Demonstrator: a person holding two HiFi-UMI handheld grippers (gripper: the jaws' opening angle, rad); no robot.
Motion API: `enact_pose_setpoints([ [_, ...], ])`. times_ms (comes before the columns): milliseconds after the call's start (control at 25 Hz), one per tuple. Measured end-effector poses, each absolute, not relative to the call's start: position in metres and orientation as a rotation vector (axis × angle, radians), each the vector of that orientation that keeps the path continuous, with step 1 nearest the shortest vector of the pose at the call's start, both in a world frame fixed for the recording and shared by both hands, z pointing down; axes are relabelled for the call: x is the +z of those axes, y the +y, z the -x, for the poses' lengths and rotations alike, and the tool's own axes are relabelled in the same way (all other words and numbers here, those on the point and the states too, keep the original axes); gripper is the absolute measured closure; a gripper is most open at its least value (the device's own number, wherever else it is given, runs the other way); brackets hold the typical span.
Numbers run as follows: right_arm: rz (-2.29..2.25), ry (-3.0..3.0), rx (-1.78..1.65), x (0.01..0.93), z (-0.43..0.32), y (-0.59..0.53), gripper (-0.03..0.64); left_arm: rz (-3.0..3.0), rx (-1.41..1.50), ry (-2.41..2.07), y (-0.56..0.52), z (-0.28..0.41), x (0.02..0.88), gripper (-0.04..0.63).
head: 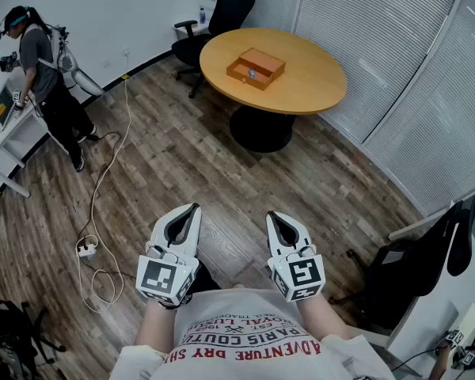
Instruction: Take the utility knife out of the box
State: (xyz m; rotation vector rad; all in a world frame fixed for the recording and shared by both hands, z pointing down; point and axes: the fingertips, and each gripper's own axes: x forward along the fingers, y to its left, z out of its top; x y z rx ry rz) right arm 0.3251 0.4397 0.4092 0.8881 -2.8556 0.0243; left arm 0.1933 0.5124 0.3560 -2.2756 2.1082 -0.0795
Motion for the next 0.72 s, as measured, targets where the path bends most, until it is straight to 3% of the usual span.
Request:
enact_pose_setpoints([
  [720, -0.901, -2.851, 0.022, 0.418, -0.313, 0.425, 0.611, 2.294, -0.100, 2.158, 0.502, -0.181, 0.374, 0.600],
])
